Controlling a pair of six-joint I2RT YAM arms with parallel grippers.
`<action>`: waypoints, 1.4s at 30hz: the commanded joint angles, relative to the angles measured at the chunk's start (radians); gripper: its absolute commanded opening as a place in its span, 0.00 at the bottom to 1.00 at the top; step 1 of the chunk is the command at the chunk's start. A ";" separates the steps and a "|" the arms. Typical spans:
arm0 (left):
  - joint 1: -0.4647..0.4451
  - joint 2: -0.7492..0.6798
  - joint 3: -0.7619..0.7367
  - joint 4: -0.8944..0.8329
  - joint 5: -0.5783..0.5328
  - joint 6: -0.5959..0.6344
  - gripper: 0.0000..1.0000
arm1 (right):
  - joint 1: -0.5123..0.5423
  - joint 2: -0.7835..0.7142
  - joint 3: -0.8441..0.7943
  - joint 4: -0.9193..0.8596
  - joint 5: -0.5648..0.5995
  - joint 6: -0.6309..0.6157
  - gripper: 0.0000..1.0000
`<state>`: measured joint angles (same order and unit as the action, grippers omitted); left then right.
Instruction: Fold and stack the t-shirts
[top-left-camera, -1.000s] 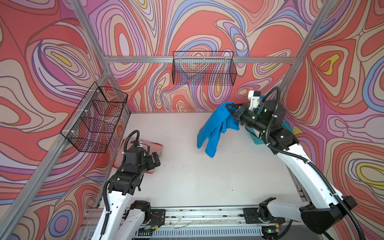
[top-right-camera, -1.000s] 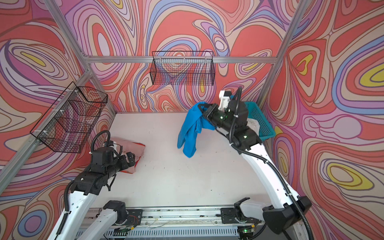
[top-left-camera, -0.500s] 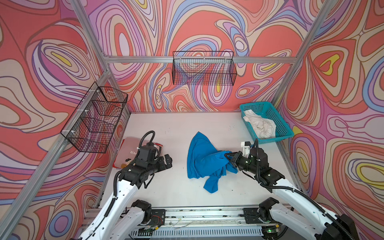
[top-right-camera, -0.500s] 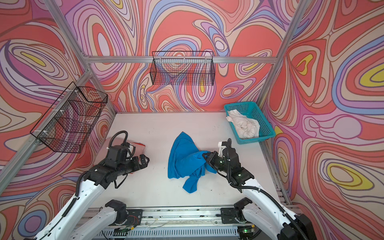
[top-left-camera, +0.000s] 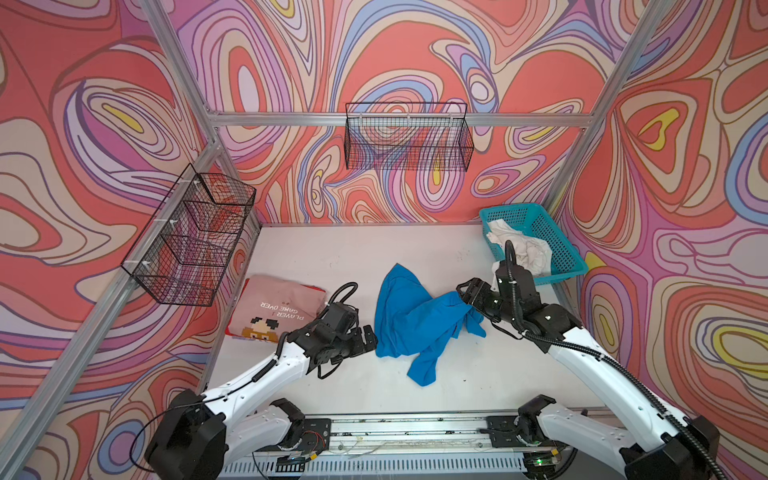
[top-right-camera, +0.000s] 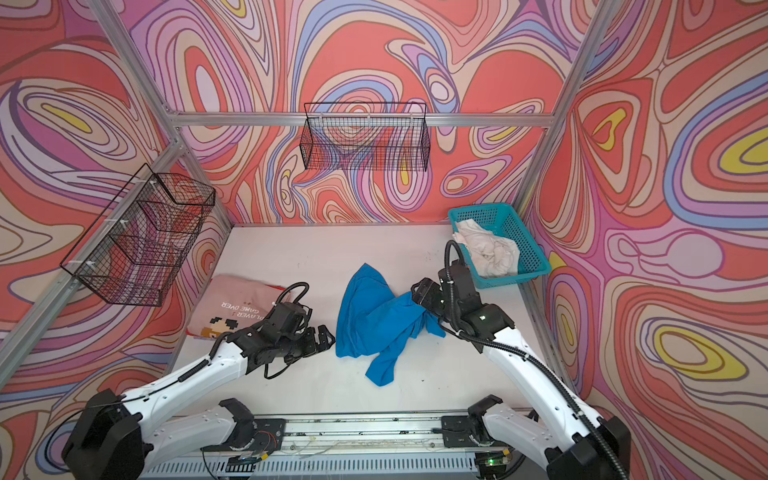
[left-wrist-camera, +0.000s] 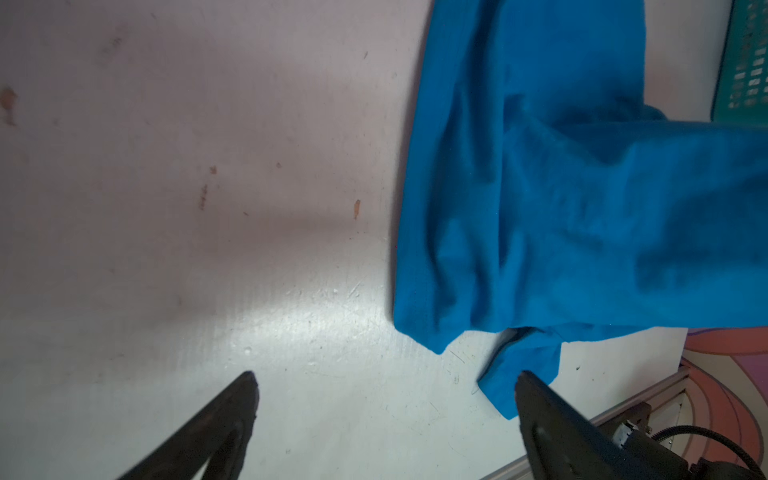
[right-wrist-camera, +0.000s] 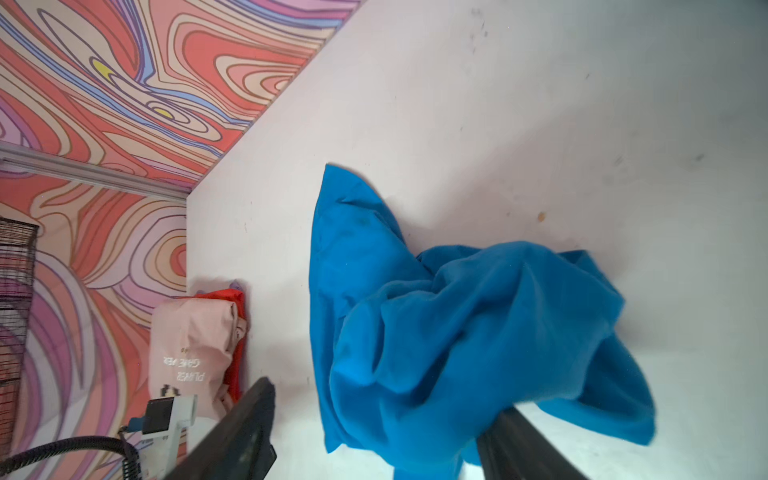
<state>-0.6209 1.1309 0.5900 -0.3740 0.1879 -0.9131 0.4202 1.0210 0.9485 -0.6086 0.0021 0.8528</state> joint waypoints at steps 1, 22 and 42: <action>-0.030 0.055 -0.022 0.104 0.022 -0.083 0.96 | -0.001 -0.016 0.064 -0.218 0.094 -0.075 0.85; -0.170 0.424 0.088 0.246 0.016 -0.153 0.40 | 0.248 -0.112 -0.200 -0.161 -0.032 -0.085 0.68; -0.146 0.261 0.180 0.045 -0.112 -0.129 0.00 | 0.793 0.396 -0.205 0.174 0.217 0.030 0.57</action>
<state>-0.7780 1.4254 0.7708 -0.2901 0.1055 -1.0328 1.2106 1.3987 0.7506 -0.5049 0.1833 0.8593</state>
